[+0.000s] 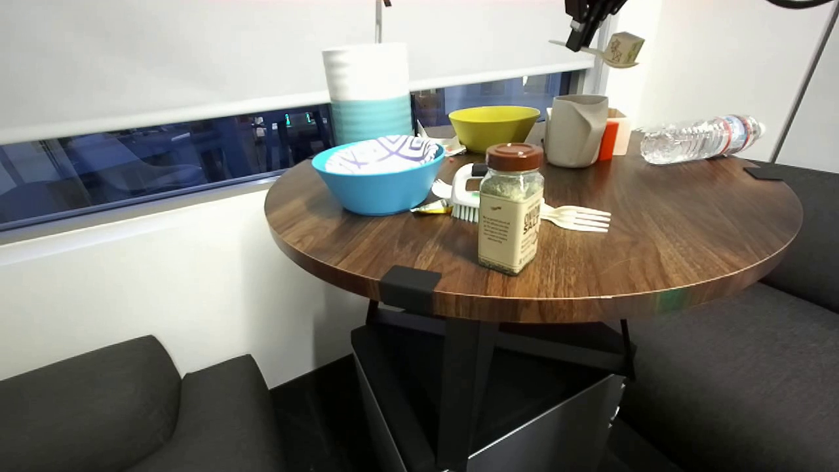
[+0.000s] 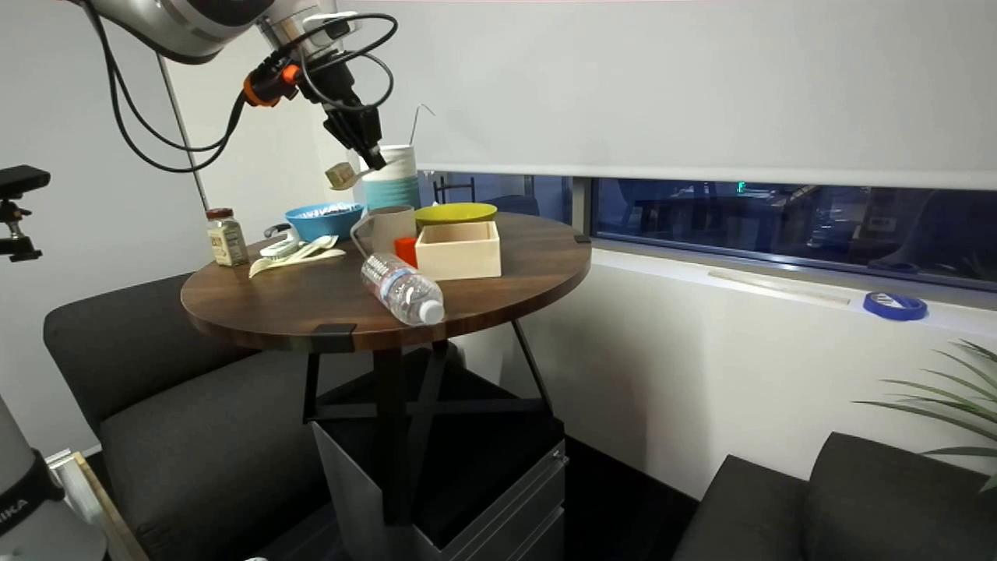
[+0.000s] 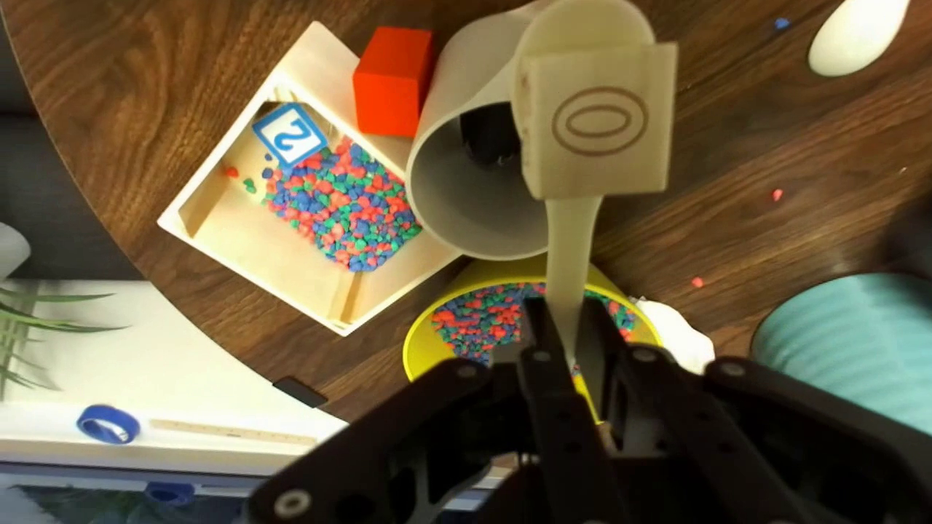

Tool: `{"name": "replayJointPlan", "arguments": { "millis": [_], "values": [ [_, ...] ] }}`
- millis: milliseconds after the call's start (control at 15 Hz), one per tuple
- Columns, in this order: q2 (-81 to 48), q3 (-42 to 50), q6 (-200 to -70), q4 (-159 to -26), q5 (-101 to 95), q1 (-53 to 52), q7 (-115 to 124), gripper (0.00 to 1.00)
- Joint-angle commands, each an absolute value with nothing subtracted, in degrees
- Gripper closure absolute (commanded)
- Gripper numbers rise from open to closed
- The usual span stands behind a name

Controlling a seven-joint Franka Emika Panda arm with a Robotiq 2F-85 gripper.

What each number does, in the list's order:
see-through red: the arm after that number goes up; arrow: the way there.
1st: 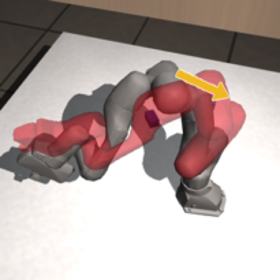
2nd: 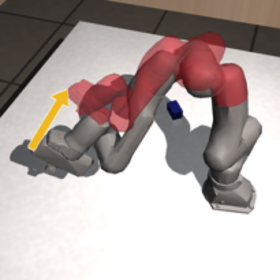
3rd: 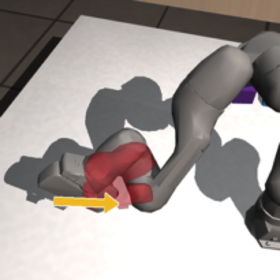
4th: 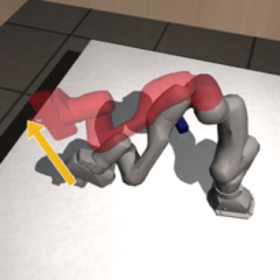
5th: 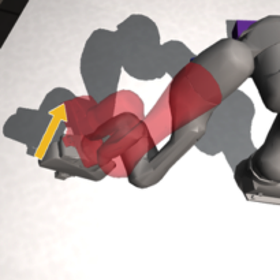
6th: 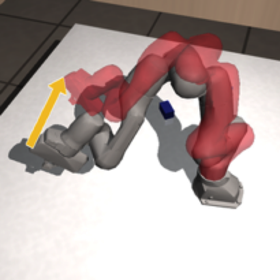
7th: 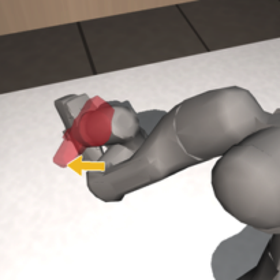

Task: Put the dice on the spoon, lift the spoon and then put the dice in the white mug

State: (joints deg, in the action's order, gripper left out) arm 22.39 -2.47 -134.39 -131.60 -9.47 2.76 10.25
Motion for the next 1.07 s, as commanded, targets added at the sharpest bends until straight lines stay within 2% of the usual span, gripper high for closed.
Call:
{"name": "replayJointPlan", "arguments": {
  "millis": [0,1000],
  "values": [
    [20.19,-2.54,-139.36,-130.88,-10.91,3.78,10.08,0.97],
    [18.75,0.58,-162.48,-138.66,-8.52,3.00,1.72,0.97]
  ]
}}
